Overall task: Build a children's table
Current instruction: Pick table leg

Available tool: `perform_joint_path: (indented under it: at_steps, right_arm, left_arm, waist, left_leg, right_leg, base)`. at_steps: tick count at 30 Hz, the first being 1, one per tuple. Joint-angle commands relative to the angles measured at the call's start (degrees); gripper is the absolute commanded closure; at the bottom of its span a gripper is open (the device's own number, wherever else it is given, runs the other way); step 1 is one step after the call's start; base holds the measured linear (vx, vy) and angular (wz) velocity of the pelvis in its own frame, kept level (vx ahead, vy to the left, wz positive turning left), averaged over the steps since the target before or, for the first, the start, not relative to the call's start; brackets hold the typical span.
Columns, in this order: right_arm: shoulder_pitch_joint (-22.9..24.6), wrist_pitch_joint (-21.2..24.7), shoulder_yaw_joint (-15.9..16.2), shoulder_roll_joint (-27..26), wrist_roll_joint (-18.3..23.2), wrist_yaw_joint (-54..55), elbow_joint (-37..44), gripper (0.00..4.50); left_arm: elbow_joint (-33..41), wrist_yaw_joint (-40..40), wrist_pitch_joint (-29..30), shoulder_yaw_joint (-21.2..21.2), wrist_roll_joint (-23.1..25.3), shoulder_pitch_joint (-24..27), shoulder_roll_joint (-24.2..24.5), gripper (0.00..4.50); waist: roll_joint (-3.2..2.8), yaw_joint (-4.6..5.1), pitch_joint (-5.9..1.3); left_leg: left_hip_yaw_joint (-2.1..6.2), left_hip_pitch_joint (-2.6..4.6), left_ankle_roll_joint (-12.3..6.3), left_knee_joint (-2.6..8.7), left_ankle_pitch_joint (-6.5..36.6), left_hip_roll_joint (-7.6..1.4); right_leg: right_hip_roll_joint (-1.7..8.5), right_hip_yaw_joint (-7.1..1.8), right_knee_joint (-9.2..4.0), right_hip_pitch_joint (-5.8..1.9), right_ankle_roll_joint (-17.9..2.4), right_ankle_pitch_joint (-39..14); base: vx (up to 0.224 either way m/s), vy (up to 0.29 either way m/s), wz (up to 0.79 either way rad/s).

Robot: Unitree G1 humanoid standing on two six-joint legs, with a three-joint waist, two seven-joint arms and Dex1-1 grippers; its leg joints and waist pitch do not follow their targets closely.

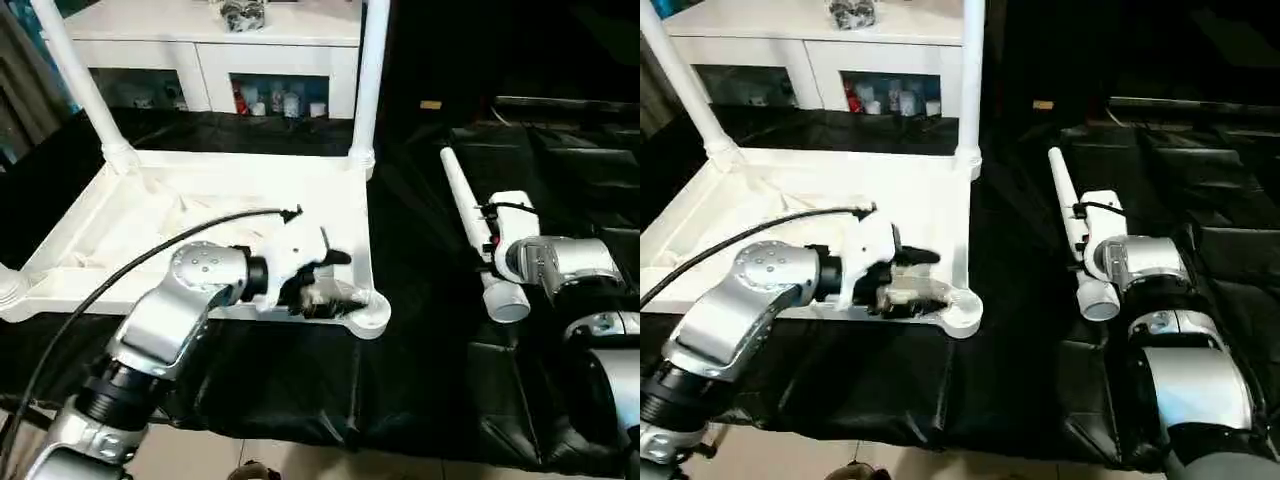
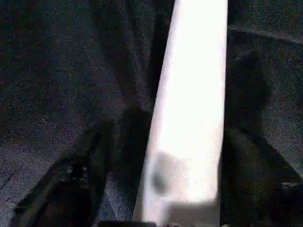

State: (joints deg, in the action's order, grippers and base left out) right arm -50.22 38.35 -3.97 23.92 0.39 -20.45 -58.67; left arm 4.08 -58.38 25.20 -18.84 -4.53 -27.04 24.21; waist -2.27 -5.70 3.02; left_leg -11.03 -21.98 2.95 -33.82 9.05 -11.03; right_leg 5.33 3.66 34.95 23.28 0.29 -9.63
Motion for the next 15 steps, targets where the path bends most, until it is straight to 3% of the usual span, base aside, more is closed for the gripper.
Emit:
perform_joint_path:
  at_steps: [1, 5, 6, 8, 9, 15]
  right_arm:
    - [0.0, 0.5, 0.4, 0.1, 0.1, -0.1, -1.4, 1.31]
    - [-0.2, 0.0, 0.0, 0.1, 0.3, 0.4, -2.1, 1.64]
    - [-0.3, -0.3, -0.4, 0.1, 0.6, 1.0, -2.3, 1.73]
    - [-0.3, -0.5, -0.7, 0.2, 0.7, 1.2, -2.5, 1.88]
    - [0.1, -0.7, -1.7, 0.3, 1.2, 2.2, -2.3, 2.06]
    - [1.0, -2.2, -6.4, 0.7, 4.1, 4.8, -1.3, 2.56]
  left_arm:
    - [0.4, 1.5, -1.1, 0.0, 1.0, 0.2, -0.5, 0.35]
    - [-0.7, 5.1, -2.0, 1.5, 0.5, -0.3, -3.0, 0.15]
    - [-1.4, 6.1, -2.1, 1.5, 0.7, -0.6, -3.6, 0.15]
    - [-2.4, 7.7, -2.0, 1.6, 1.2, -0.9, -4.4, 0.15]
    - [-4.4, 8.6, 1.3, 2.7, -0.4, -1.7, -5.9, 0.15]
    - [-8.8, 13.0, 0.4, 6.3, -1.2, -4.4, -8.9, 0.15]
  waist:
    - [0.78, -0.20, -3.80]
    - [0.84, -0.20, -3.82]
    - [0.46, -0.10, -3.89]
    - [0.62, -0.02, -3.91]
    - [0.60, -0.01, -3.90]
    - [0.84, -0.06, -4.16]
  left_leg:
    - [0.87, 1.20, 2.00, 3.76, 17.6, -1.49]
    - [0.82, 1.23, 2.09, 3.72, 18.1, -1.45]
    - [0.85, 1.23, 2.25, 3.68, 18.4, -1.39]
    - [0.81, 1.16, 2.08, 3.64, 18.2, -1.33]
    - [0.68, 1.37, 2.00, 3.52, 18.2, -1.22]
    - [0.78, 1.24, 1.49, 3.44, 16.7, -1.20]
  right_leg:
    - [2.63, -1.77, -4.44, -2.21, -10.6, -20.5]
    - [2.55, -1.76, -4.48, -2.21, -11.0, -19.6]
    - [2.49, -1.74, -4.47, -2.23, -10.8, -19.4]
    - [2.41, -1.72, -4.49, -2.26, -10.9, -19.1]
    - [2.34, -1.75, -4.62, -2.10, -10.8, -19.3]
    - [2.41, -1.65, -4.50, -2.39, -10.9, -17.8]
  base:
    - [0.000, 0.000, 0.00]
    - [0.000, 0.000, 0.00]
    - [0.000, 0.000, 0.00]
    - [0.000, 0.000, 0.00]
    - [0.000, 0.000, 0.00]
    - [0.000, 0.000, 0.00]
